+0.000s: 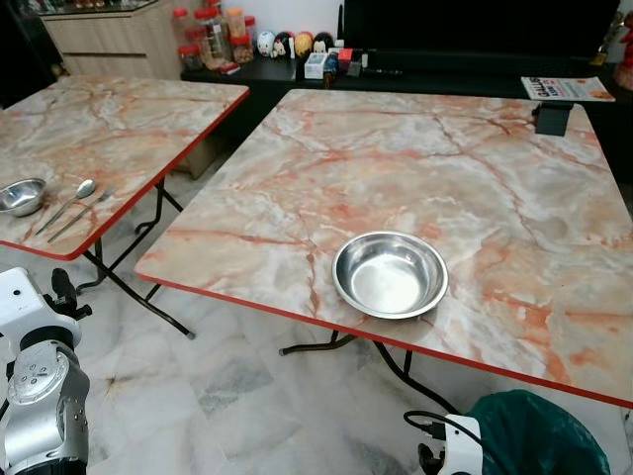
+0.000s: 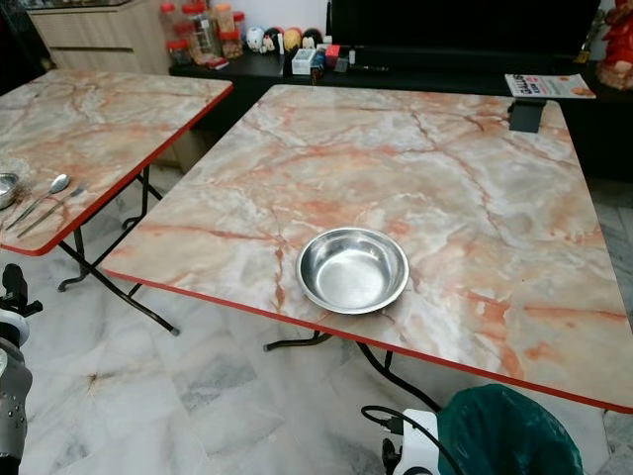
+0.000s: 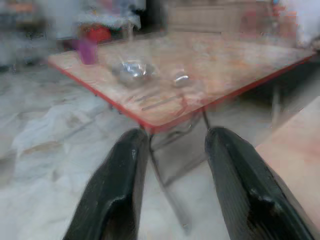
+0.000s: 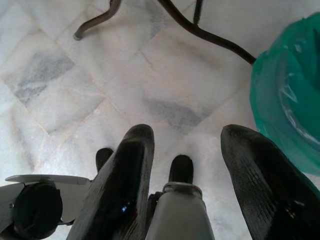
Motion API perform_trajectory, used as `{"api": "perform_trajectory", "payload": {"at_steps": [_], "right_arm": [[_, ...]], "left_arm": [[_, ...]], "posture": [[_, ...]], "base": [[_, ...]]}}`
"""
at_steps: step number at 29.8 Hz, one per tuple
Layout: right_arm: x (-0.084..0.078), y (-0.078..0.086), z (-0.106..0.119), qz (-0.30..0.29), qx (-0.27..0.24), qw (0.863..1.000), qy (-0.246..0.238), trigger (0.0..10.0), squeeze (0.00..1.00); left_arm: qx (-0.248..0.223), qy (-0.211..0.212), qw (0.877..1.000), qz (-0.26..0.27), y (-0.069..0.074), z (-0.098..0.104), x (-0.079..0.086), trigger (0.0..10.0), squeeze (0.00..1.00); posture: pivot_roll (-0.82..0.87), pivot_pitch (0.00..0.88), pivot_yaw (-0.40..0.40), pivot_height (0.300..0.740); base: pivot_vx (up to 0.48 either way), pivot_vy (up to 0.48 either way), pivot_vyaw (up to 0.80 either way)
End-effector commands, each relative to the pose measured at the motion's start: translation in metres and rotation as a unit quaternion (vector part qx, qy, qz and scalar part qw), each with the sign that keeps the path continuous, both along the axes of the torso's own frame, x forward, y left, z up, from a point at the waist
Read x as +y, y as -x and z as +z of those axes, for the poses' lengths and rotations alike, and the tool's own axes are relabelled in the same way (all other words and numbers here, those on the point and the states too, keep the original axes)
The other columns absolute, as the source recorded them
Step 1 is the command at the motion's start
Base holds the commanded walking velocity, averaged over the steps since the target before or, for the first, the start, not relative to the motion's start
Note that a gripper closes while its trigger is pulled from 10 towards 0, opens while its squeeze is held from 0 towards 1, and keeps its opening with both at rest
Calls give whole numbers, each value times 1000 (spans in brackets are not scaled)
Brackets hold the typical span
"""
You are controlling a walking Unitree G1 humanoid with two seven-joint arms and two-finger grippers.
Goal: Setting the table
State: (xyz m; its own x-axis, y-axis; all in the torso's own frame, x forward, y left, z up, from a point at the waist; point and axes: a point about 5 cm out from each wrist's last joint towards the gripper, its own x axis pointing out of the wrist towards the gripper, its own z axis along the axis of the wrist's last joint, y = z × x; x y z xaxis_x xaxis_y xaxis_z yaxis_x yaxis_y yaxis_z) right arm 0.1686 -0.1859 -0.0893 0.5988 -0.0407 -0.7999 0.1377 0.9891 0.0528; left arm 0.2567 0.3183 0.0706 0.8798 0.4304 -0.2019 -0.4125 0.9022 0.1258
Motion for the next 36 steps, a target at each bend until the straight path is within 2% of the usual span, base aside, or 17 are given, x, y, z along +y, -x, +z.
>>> {"api": "perform_trajectory", "payload": {"at_steps": [1, 2, 3, 4, 6, 9, 11, 12, 13, 17, 19, 20, 22, 24, 26, 30, 36], "right_arm": [[2, 4, -2, 6, 7, 1000, 1, 10000, 0], [1, 5, -2, 5, 7, 1000, 3, 10000, 0], [1, 5, -2, 5, 7, 1000, 3, 10000, 0], [-2, 5, -2, 2, 8, 1000, 7, 10000, 0], [-5, 5, -2, -1, 7, 1000, 9, 10000, 0], [-8, 5, -1, -5, 7, 1000, 11, 10000, 0], [-12, 5, -1, -6, 6, 1000, 13, 10000, 0], [-12, 5, -1, -6, 6, 1000, 13, 10000, 0], [-12, 5, 0, -6, 5, 1000, 14, 10000, 0], [-12, 3, 1, -7, 2, 1000, 15, 10000, 0], [-12, 0, 2, -16, -3, 1000, 13, 10000, 0], [-12, 0, 2, -16, -3, 1000, 13, 10000, 0], [-11, -2, 2, -15, -2, 1000, 13, 10000, 0], [-10, -3, 2, -16, -3, 1000, 11, 10000, 0], [-9, -5, 3, -19, -8, 1000, 8, 10000, 0], [-9, -5, 4, -26, -11, 1000, 8, 10000, 0], [-10, -4, 3, -29, -9, 1000, 8, 10000, 0]], "left_arm": [[282, 99, 953, -38, 84, -121, -30, 10000, 0], [300, 120, 945, -48, 93, -131, -40, 10000, 0], [300, 120, 945, -48, 93, -131, -40, 10000, 0], [329, 143, 931, -61, 105, -144, -55, 10000, 0], [356, 151, 919, -72, 114, -153, -68, 10000, 0], [370, 153, 913, -81, 118, -159, -81, 10000, 0], [360, 153, 913, -110, 107, -159, -97, 10000, 0], [360, 153, 913, -110, 107, -159, -97, 10000, 0], [352, 152, 915, -127, 100, -158, -103, 10000, 0], [335, 146, 917, -160, 86, -155, -112, 10000, 0], [317, 146, 917, -194, 73, -150, -123, 10000, 0], [317, 146, 917, -194, 73, -150, -123, 10000, 0], [324, 125, 907, -237, 68, -149, -133, 10000, 0], [322, 121, 903, -255, 64, -148, -140, 10000, 0], [314, 125, 905, -259, 57, -145, -146, 10000, 0], [306, 131, 909, -249, 54, -143, -147, 10000, 0], [321, 142, 906, -236, 61, -148, -144, 10000, 0]], "posture": [[72, 6, 64, 740], [57, 2, 69, 740], [57, 2, 69, 740], [38, 0, 71, 740], [26, 0, 69, 740], [13, 0, 67, 740], [8, 0, 63, 740], [8, 0, 63, 740], [8, 0, 63, 740], [3, 0, 61, 740], [8, 0, 56, 740], [8, 0, 56, 740], [2, 0, 59, 740], [-13, 0, 67, 740], [-28, 0, 77, 740], [-30, 0, 80, 740], [-35, 0, 84, 740]], "base": [[0, 0, 0], [0, 0, 0], [0, 0, 0], [0, 0, 0], [0, 0, 0], [0, 0, 0], [0, 0, 0], [0, 0, 0], [0, 0, 0], [0, 0, 0], [0, 0, 0], [0, 0, 0], [0, 0, 0], [0, 0, 0], [0, 0, 0], [0, 0, 0], [0, 0, 0]]}}
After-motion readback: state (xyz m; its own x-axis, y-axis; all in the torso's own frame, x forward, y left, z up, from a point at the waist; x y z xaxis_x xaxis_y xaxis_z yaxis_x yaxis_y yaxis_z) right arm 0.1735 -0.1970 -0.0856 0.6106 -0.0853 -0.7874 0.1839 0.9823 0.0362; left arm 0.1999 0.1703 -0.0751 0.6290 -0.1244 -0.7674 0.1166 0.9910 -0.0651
